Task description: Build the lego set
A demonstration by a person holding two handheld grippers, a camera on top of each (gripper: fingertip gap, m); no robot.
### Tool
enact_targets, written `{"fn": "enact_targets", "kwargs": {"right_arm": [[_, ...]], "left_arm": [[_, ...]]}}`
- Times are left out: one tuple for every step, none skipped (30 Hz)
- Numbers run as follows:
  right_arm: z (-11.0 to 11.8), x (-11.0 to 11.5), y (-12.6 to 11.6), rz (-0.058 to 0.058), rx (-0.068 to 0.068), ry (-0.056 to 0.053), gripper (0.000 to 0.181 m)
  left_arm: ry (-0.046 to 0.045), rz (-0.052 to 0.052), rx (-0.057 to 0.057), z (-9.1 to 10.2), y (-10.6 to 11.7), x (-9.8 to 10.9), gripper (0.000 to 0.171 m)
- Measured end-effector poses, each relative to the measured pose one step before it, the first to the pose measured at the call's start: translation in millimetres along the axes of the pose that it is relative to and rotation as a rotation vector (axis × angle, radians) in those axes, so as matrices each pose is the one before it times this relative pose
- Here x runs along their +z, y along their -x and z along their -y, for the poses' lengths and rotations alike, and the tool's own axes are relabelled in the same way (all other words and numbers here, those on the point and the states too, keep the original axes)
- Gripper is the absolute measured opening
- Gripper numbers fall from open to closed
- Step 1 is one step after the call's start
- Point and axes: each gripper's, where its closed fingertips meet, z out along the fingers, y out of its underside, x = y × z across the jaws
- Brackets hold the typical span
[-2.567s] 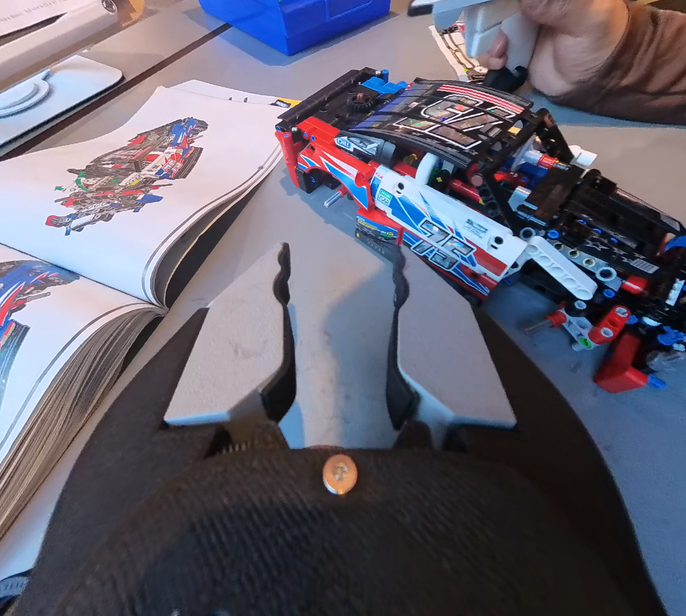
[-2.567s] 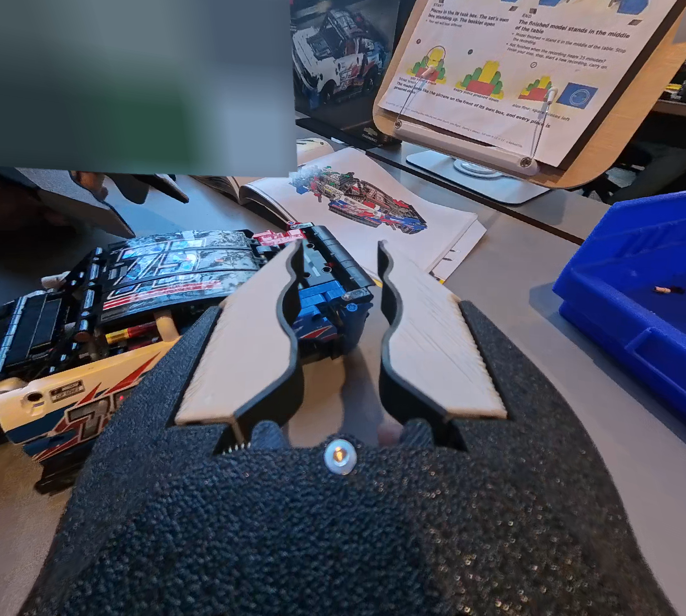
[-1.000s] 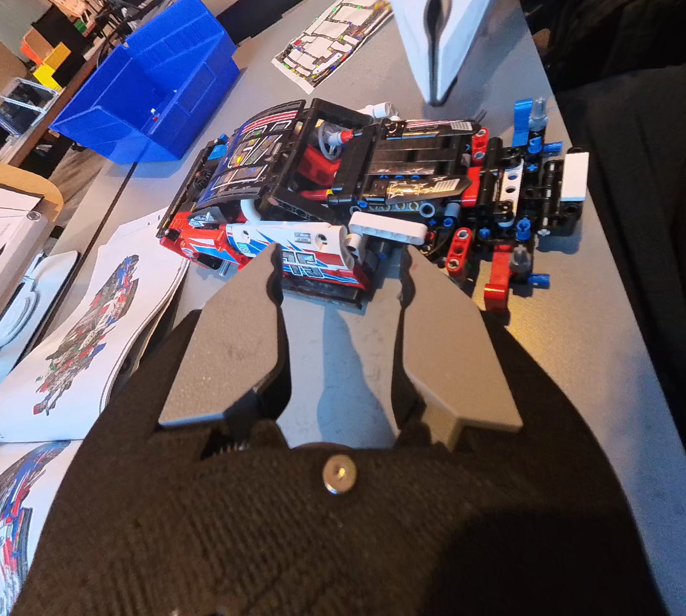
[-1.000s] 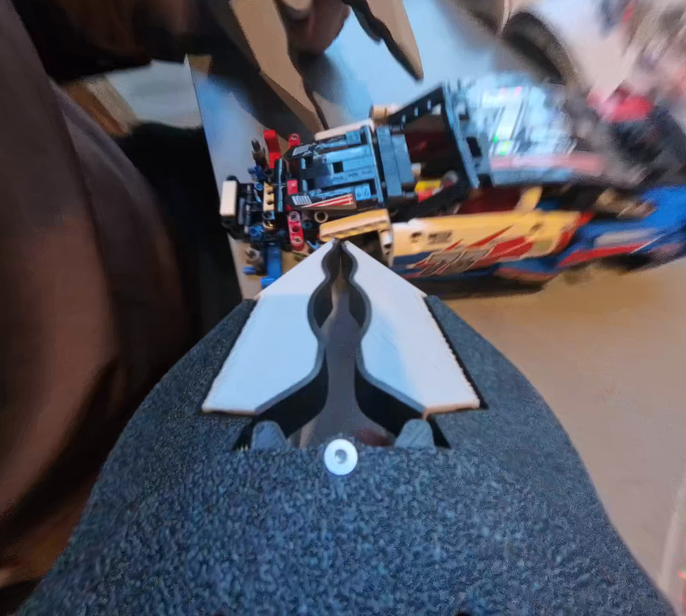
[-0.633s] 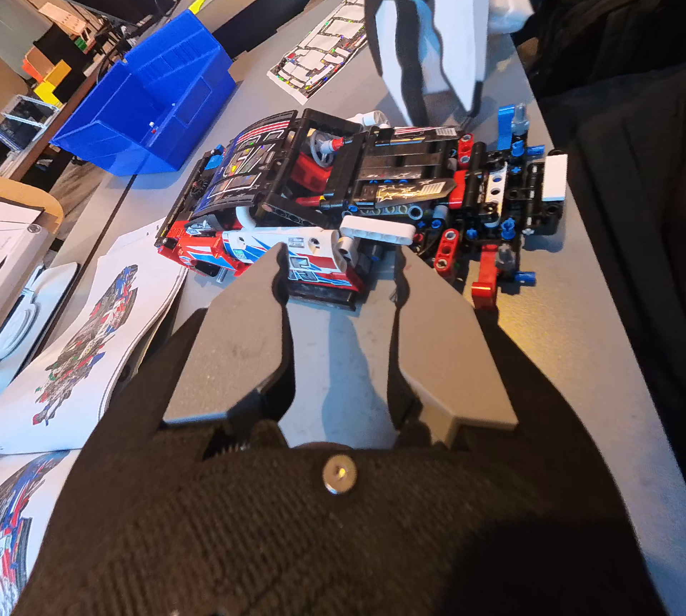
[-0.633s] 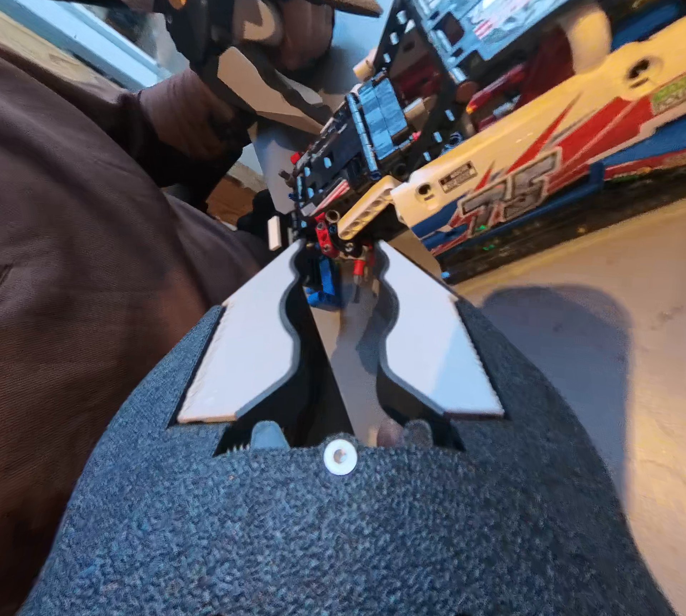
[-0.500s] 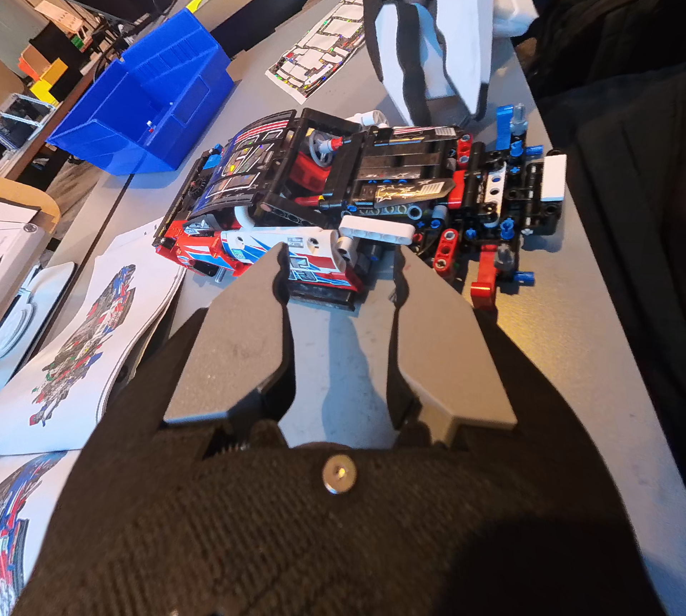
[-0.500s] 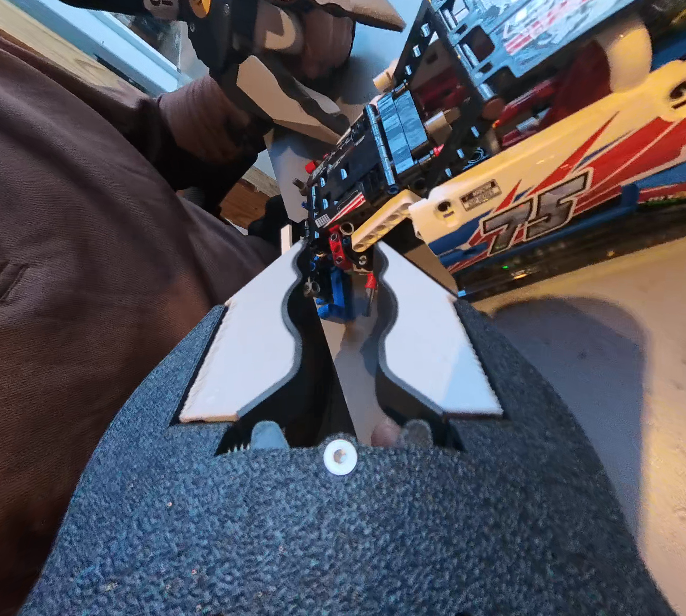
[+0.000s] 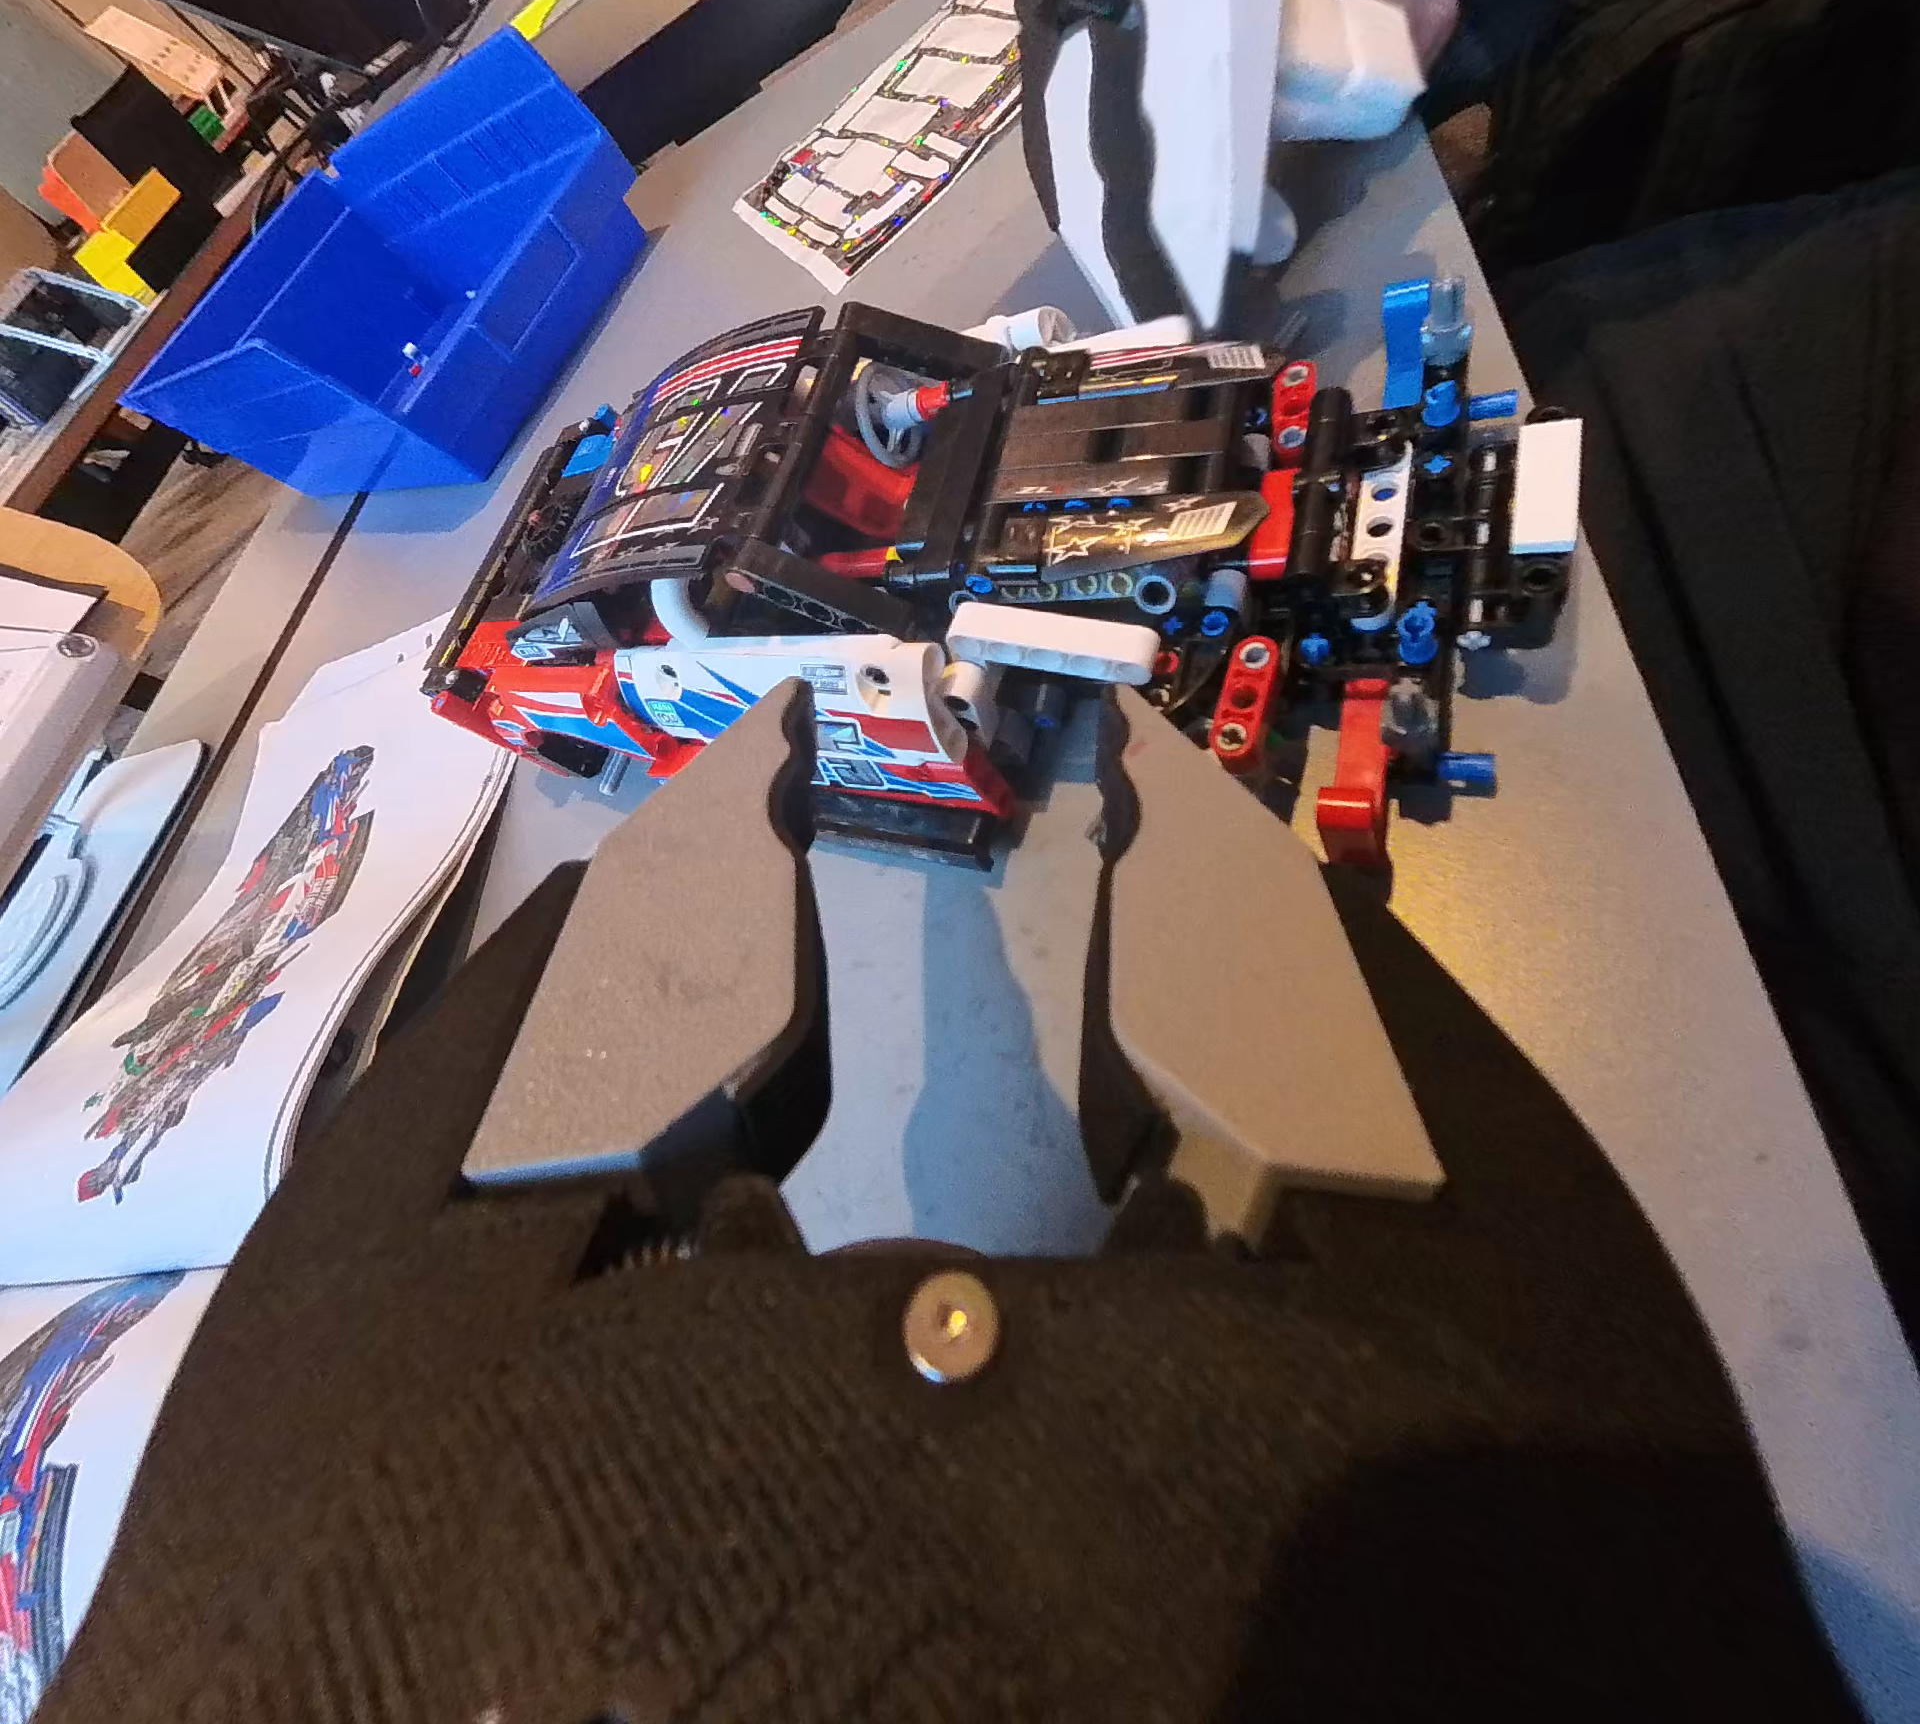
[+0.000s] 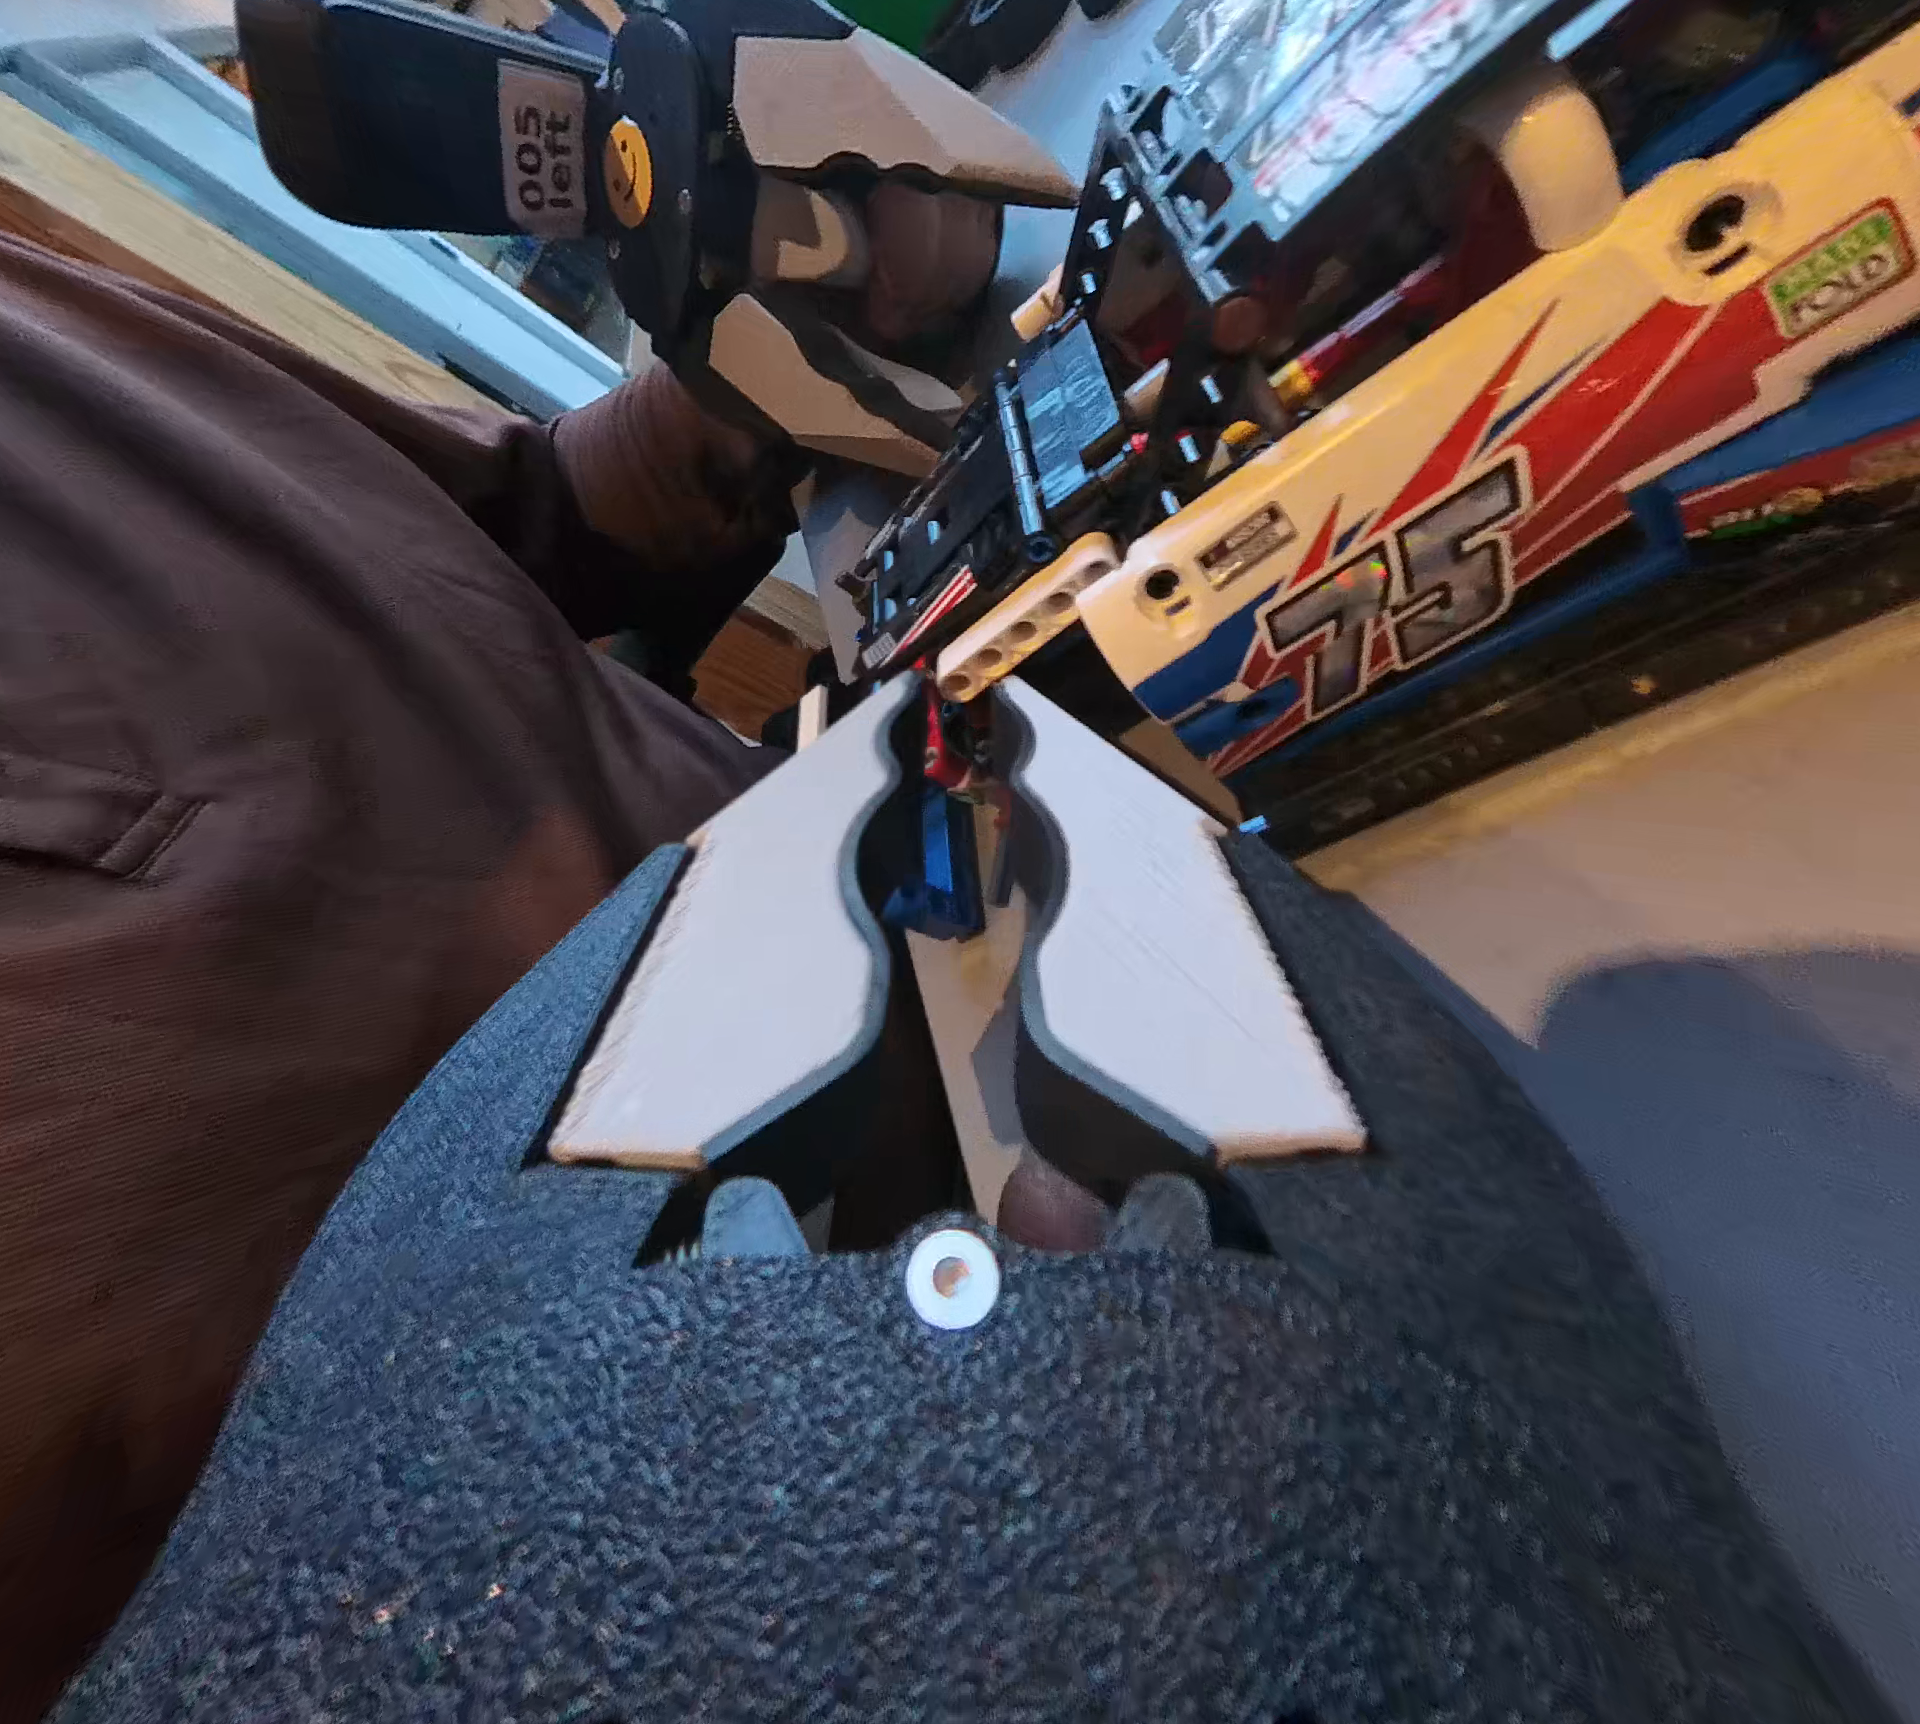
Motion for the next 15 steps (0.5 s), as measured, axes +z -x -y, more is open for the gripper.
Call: {"fn": "enact_targets", "kwargs": {"right_arm": [[0.4,0.17,-1.41,-0.0023,0.0083,-0.005,0.009],[-0.02,0.14,-0.29,0.0011,0.0062,-0.0005,0.009],[-0.69,-0.08,-0.46,-0.0051,0.0002,0.0052,0.009],[-1.34,-0.41,-0.95,-0.0136,-0.0109,0.011,0.009],[-1.45,-0.95,-0.68,-0.0183,-0.0234,0.0139,0.008],[-1.63,-1.43,-0.03,-0.0211,-0.0333,0.0182,0.006],[-1.07,-1.77,0.6,-0.0204,-0.0379,0.0182,0.008],[0.01,-2.15,0.54,-0.0219,-0.0375,0.0124,0.011],[0.62,-2.3,-0.24,-0.0269,-0.0369,0.0091,0.014],[0.82,-1.88,-1.2,-0.0328,-0.0368,0.0064,0.014],[1.05,-1.26,-0.5,-0.0279,-0.0354,0.0025,0.014],[0.97,-0.26,1.48,-0.0127,-0.0327,0.0013,0.014],[0.83,0.31,1.52,-0.0109,-0.0298,0.0,0.015],[0.64,0.87,-0.24,-0.0188,-0.0258,-0.0021,0.015],[-0.12,1.28,-0.35,-0.013,-0.0196,0.0004,0.014]], "left_arm": [[-0.00026,-0.0001,0.0003,0.04,0.0,0.02,0.051],[-0.00002,0.0,0.0005,0.01,-0.03,-0.07,0.051],[0.00065,0.0003,0.0005,-0.11,0.04,0.12,0.051],[0.00096,0.0003,0.0004,-0.15,0.03,0.1,0.052],[0.00081,-0.0002,-0.0002,-0.05,-0.02,0.07,0.053],[0.00038,0.0001,-0.0011,-0.12,0.14,0.06,0.053],[-0.00006,-0.0001,-0.0009,-0.04,0.22,0.0,0.053],[-0.00025,0.0002,-0.0001,-0.03,0.08,-0.04,0.053],[-0.00008,0.0003,0.0011,0.08,-0.01,-0.01,0.053],[0.00021,0.0001,0.0017,-0.06,-0.21,0.04,0.053],[-0.00014,-0.0002,0.0013,0.01,-0.11,0.04,0.053],[-0.00009,0.0003,0.0003,0.01,0.06,0.01,0.052],[0.00015,0.0004,-0.0007,-0.09,0.13,0.01,0.052],[0.00052,0.0005,-0.0017,-0.06,0.27,0.08,0.053],[0.00014,0.0005,-0.0019,-0.07,0.23,-0.02,0.053]]}}
